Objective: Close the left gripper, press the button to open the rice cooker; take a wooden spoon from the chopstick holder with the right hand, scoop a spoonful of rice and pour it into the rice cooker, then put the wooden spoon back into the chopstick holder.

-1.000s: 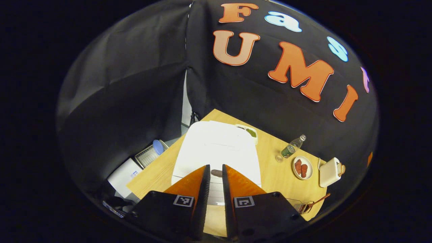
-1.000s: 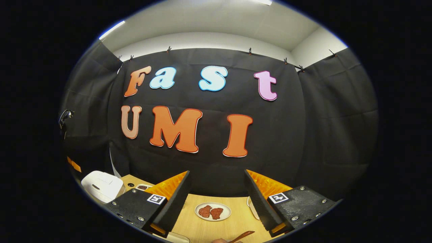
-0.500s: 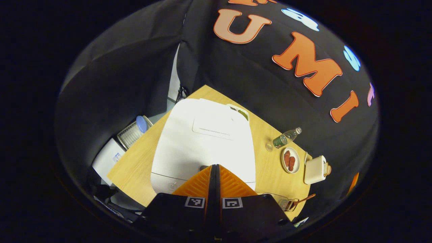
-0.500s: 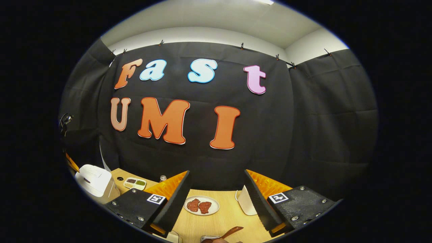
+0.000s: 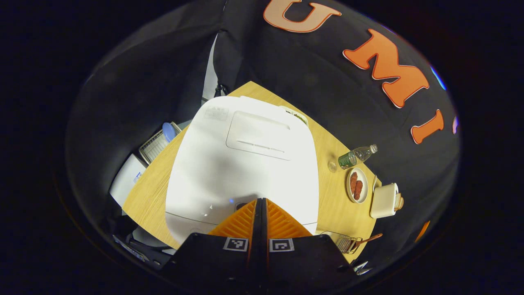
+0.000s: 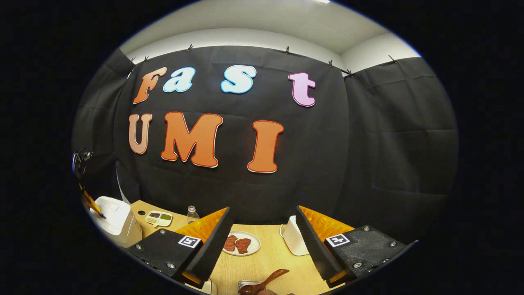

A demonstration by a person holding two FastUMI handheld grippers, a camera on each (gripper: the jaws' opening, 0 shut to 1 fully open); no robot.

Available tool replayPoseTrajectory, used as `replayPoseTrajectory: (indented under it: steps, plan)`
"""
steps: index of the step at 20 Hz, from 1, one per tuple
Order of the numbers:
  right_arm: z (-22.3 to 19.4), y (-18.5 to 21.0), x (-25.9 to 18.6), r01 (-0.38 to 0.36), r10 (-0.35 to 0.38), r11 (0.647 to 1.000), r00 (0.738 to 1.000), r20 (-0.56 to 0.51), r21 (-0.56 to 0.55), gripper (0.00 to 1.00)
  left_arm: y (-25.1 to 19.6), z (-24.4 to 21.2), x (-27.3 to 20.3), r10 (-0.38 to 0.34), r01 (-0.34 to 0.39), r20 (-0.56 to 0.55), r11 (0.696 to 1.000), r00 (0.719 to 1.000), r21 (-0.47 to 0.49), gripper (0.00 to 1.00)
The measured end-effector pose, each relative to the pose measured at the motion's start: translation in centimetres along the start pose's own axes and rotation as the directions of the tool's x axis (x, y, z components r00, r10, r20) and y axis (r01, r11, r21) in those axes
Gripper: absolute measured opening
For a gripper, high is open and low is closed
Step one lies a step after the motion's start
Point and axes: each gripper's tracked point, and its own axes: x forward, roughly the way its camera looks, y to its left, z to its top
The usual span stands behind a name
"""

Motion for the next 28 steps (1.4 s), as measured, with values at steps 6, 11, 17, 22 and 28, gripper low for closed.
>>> replayPoseTrajectory:
  steps: [6, 11, 17, 22, 28]
  plan:
    - [-0.4, 0.5, 0.5, -0.012, 0.012, 1.000, 1.000, -0.011, 0.014, 0.95, 0.6, -0.5, 0.7, 0.007, -0.007, 0.009, 1.000, 1.000, -0.022, 0.06]
    - [-0.2, 1.9, 1.2, -0.055, 0.055, 0.998, 0.998, -0.009, 0.044, 0.95, 0.6, -0.5, 0.1, 0.009, -0.010, 0.057, 1.000, 0.998, 0.013, 0.06]
    - [0.7, 2.6, 1.6, -0.086, 0.086, 0.995, 0.996, 0.013, 0.041, 0.95, -1.9, 6.1, -6.5, -0.076, 0.054, 0.393, 0.996, 0.916, 0.069, 0.08]
    - [0.6, 3.2, 1.6, -0.114, 0.114, 0.993, 0.993, 0.013, 0.023, 0.95, -3.5, 11.0, -13.2, -0.035, -0.076, 0.692, 0.989, 0.721, 0.130, 0.05]
    - [0.1, 3.0, 1.3, -0.127, 0.126, 0.992, 0.992, 0.006, 0.023, 0.95, -4.7, 9.6, -18.0, -0.042, -0.136, 0.791, 0.978, 0.610, 0.156, 0.05]
